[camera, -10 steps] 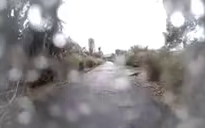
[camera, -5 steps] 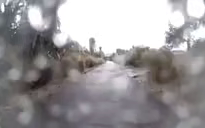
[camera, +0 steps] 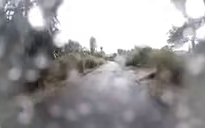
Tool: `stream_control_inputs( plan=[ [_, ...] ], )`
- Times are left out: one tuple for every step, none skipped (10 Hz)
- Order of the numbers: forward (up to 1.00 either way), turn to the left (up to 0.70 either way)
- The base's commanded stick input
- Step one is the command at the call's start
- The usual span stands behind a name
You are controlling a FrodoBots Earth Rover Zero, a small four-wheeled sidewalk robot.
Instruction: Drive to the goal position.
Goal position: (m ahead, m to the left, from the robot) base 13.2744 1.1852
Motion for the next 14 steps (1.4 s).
stream_control_inputs(
  plan=[
    [1.00,-0.25],
    [1.00,-0.38],
    [1.00,0.00],
    [1.00,0.00],
    [1.00,0.00],
    [1.00,0.00],
    [1.00,0.00],
    [1.00,0.00],
    [1.00,0.00],
    [1.00,0.00],
    [1.00,0.00],
    [1.00,-0.06],
    [1.00,-0.11],
    [1.00,-0.40]
  ],
)
